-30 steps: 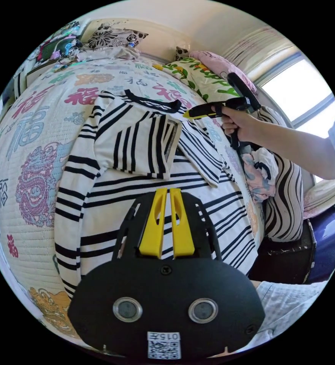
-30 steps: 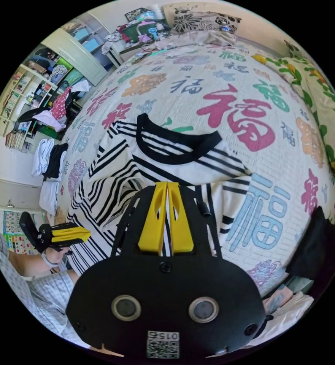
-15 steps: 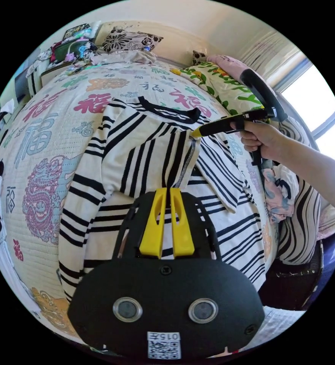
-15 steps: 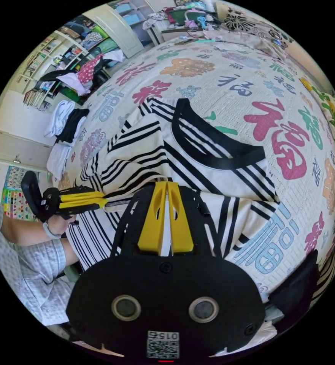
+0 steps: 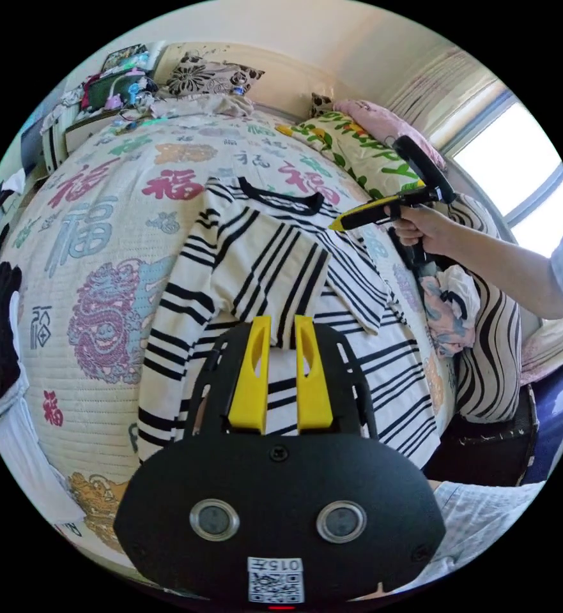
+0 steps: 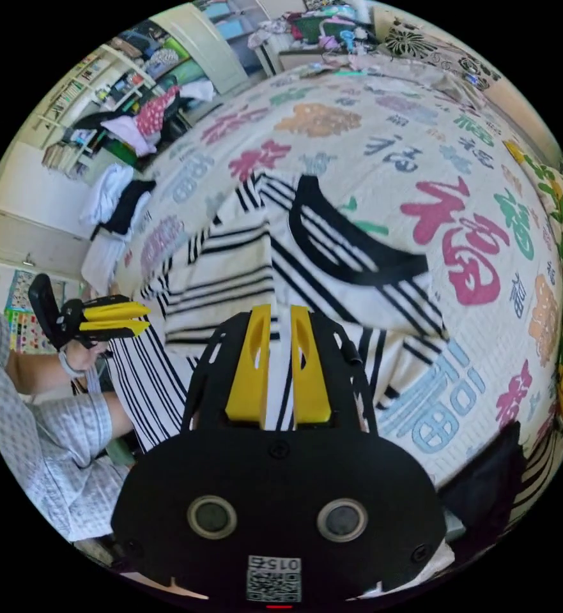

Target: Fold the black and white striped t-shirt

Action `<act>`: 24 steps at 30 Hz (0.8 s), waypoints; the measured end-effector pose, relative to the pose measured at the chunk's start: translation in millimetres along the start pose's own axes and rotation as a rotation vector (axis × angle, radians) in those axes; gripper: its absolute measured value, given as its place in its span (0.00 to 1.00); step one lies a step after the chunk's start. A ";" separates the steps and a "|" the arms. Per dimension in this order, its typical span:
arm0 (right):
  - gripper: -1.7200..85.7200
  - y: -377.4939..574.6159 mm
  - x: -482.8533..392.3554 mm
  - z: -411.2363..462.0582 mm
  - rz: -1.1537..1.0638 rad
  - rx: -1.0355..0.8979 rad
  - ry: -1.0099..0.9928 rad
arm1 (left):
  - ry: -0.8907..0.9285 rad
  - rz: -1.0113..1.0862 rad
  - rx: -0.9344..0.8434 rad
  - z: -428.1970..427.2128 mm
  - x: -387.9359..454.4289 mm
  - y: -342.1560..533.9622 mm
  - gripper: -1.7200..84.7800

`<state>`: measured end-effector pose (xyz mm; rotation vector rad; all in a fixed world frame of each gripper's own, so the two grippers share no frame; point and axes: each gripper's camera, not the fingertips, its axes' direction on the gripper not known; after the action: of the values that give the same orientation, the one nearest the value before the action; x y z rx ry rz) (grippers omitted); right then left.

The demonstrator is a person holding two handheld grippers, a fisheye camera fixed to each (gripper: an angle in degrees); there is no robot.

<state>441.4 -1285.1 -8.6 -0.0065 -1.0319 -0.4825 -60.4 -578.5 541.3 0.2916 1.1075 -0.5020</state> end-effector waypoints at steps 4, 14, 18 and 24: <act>0.09 -55.5 -0.4 9.0 -0.020 0.069 -0.060 | -0.064 -0.093 0.048 16.7 -42.3 -26.5 0.08; 0.01 -85.7 13.0 31.5 -0.032 -0.145 -0.043 | -0.124 -0.247 0.006 50.5 -104.4 -33.4 0.01; 0.03 -70.3 14.8 20.0 -0.007 -0.113 -0.002 | -0.162 -0.228 -0.013 55.4 -102.8 -44.4 0.02; 0.09 -18.3 1.9 2.2 -0.074 -0.206 -0.059 | 0.072 -0.082 0.015 49.1 -68.5 -60.8 0.08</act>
<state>433.3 -1301.7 -9.9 -0.1672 -1.0388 -0.6580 -78.2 -636.7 625.5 0.2797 1.1900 -0.5768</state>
